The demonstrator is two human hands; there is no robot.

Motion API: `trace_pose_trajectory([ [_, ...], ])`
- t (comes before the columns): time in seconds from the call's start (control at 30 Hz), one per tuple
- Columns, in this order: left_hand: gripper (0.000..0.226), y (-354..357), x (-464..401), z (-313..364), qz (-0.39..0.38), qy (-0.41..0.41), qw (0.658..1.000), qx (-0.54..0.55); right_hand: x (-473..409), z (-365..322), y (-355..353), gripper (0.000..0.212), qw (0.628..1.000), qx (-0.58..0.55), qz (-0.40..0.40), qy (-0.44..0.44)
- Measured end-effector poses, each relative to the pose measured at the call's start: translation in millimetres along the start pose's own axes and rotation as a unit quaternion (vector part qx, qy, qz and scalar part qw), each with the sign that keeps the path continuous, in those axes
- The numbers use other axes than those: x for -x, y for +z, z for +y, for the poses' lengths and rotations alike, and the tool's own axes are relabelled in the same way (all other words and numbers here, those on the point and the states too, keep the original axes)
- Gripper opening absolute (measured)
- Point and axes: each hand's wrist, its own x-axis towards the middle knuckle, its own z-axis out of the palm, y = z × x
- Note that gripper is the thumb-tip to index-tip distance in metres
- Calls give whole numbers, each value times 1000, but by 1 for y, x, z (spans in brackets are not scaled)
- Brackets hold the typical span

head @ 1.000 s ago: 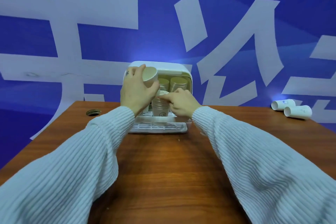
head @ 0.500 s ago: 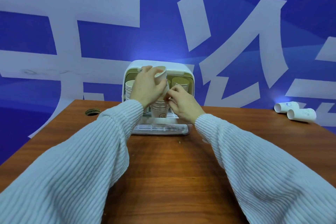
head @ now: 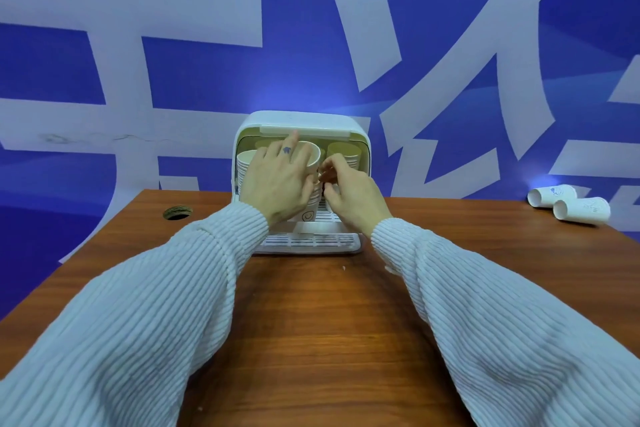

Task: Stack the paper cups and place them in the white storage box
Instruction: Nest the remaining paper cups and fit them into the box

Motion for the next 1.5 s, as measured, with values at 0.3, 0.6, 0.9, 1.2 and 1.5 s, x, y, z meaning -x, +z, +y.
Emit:
trace_pose_trajectory([
  [0.3, 38, -2, -1, -1, -36, 95, 993, -64, 1, 2, 5, 44, 999, -30, 10, 8],
  [0.6, 64, 3, 6, 22, -138, 58, 983, -105, 9, 5, 2, 46, 1000, -1, -4, -10],
  [0.9, 36, -15, -10, 84, 117, 121, 986, 16, 39, 56, -51, 46, 997, -1, 66, 32],
  [1.2, 42, 19, -28, 236, 1, 57, 966, 254, 104, 155, -106, 40, 981, 14, 83, 176],
  [1.5, 52, 59, -40, 369, -173, 35, 885, 431, 166, 278, -163, 44, 941, 39, 136, 306],
])
